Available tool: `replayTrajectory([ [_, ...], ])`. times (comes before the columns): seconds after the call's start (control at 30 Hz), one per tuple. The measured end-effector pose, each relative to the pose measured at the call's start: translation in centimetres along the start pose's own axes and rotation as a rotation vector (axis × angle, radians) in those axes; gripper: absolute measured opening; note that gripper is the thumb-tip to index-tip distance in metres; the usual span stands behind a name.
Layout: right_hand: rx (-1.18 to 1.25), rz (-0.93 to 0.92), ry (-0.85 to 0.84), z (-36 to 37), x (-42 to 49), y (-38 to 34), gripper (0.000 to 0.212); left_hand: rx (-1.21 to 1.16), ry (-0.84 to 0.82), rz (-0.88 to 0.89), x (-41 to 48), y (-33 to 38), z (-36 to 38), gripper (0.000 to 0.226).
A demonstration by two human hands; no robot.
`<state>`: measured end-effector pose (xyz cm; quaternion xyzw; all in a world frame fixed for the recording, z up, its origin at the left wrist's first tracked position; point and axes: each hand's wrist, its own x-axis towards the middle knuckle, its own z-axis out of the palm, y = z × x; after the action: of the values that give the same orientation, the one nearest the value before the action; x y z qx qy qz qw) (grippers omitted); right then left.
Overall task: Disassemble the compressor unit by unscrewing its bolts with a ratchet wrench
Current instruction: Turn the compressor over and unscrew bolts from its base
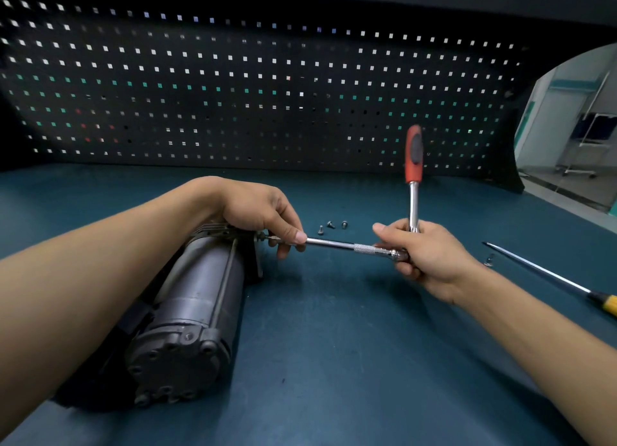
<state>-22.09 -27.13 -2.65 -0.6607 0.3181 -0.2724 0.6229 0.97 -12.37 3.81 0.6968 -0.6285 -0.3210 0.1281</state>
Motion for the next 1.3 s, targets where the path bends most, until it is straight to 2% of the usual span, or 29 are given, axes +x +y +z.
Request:
replayTrajectory([
  [0.2, -0.141, -0.396, 0.065, 0.2, -0.45, -0.28, 0.035, 0.012, -0.016, -0.002, -0.16, 0.23, -0.07, 0.038],
  [0.37, -0.272, -0.614, 0.084, -0.05, -0.5, 0.04, 0.03, 0.023, -0.02, -0.008, -0.27, 0.21, -0.07, 0.04],
  [0.53, -0.311, -0.743, 0.032, -0.06, -0.43, 0.53, 0.026, 0.021, -0.015, -0.021, -0.38, 0.05, -0.21, 0.029],
  [0.8, -0.517, -0.901, 0.035, -0.66, -0.62, 0.21, 0.011, -0.019, -0.007, -0.025, -0.53, -0.16, -0.45, 0.038],
  [0.97, -0.637, -1.054, 0.082, -0.34, -0.85, -0.07, 0.011, -0.025, 0.006, -0.03, -0.43, -0.31, -0.5, 0.037],
  [1.1, -0.678, -1.05, 0.065, -0.35, -0.79, 0.09, 0.009, -0.011, 0.013, -0.015, -0.34, -0.31, -0.44, 0.036],
  [1.3, -0.586, -0.823, -0.002, -0.42, -0.65, 0.56, 0.008, -0.006, 0.024, -0.006, -0.22, -0.42, -0.32, 0.034],
])
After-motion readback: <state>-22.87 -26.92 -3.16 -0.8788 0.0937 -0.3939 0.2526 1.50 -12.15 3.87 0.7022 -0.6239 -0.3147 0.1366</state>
